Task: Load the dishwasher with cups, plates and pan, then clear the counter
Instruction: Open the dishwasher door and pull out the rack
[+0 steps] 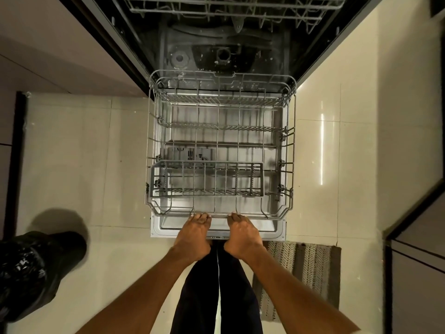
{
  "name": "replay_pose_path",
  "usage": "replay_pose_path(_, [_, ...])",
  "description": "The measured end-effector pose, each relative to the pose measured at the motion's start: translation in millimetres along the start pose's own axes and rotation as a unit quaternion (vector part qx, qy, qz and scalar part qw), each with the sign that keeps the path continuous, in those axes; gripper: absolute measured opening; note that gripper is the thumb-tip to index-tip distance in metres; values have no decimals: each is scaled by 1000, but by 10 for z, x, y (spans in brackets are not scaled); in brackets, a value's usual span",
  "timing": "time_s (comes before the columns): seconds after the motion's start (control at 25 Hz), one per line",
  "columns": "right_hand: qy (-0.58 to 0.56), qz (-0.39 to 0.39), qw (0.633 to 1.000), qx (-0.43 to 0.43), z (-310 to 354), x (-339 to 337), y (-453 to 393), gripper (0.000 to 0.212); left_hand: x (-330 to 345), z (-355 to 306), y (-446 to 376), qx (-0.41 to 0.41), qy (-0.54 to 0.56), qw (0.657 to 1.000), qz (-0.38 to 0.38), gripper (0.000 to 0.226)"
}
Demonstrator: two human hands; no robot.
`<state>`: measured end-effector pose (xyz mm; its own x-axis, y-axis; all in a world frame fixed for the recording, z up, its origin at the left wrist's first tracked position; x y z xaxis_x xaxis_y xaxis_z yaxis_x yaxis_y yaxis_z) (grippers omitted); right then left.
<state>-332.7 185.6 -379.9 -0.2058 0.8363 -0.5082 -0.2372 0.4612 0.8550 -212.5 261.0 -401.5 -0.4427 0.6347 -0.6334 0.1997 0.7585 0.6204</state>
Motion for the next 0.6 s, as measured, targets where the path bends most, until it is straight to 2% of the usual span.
replay_pose_path(0.36, [17, -1, 1000, -2, 24, -24, -45, 93, -18, 19, -4, -20, 22, 999, 25, 84])
replay_pose_path(0.6, [27, -58, 998, -9, 98, -637, -92, 93, -631, 51, -100, -43, 27, 998, -41, 87])
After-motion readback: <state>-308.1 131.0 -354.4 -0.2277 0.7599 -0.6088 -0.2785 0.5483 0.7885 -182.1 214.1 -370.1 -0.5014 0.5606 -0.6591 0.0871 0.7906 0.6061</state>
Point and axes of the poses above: each hand's wrist, its own y-axis away from the middle knuckle, its own x-axis out of the palm, z = x × y, the point moved 4 cm from there along -y, towards the middle knuckle, and after that the axes turned 13 degrees about x, right-handed, at the moved point
